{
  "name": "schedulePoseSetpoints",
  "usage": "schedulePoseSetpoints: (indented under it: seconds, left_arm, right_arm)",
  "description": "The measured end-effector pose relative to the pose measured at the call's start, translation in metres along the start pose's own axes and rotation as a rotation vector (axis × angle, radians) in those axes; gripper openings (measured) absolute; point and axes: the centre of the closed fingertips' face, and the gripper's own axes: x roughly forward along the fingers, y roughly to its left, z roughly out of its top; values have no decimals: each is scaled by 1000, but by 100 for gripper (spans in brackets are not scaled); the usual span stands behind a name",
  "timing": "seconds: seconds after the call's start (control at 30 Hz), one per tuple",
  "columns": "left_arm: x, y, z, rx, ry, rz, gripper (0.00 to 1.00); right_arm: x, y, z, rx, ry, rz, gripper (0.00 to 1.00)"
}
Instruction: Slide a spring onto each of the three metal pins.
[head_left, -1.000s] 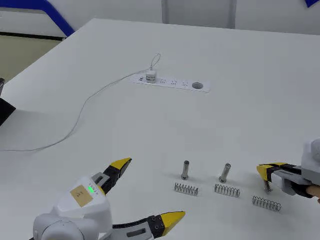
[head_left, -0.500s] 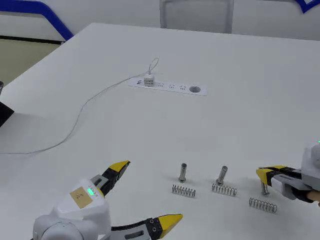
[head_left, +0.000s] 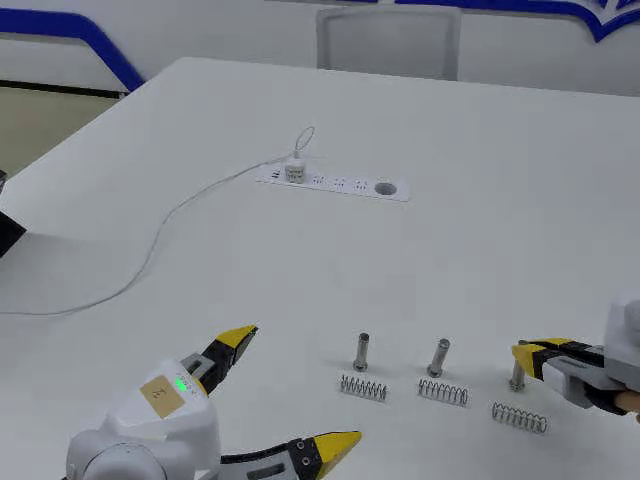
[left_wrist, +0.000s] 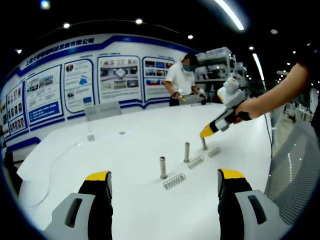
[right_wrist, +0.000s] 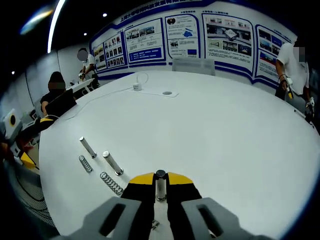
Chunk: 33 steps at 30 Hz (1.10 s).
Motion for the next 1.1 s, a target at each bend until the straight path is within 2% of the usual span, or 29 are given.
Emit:
schedulePoseSetpoints:
  seconds: [0.5, 0.8, 1.1]
  left_arm:
    - [1, -3, 0, 11, 2, -15, 89]
    - [1, -5, -1, 19, 6, -20, 89]
    - [2, -9, -3, 41, 19, -37, 89]
  right_arm:
    - [-13, 7, -8, -13, 0, -1, 8]
    - [-14, 7, -9, -53, 6, 10, 8]
    - [-17, 6, -12, -62, 20, 12, 9]
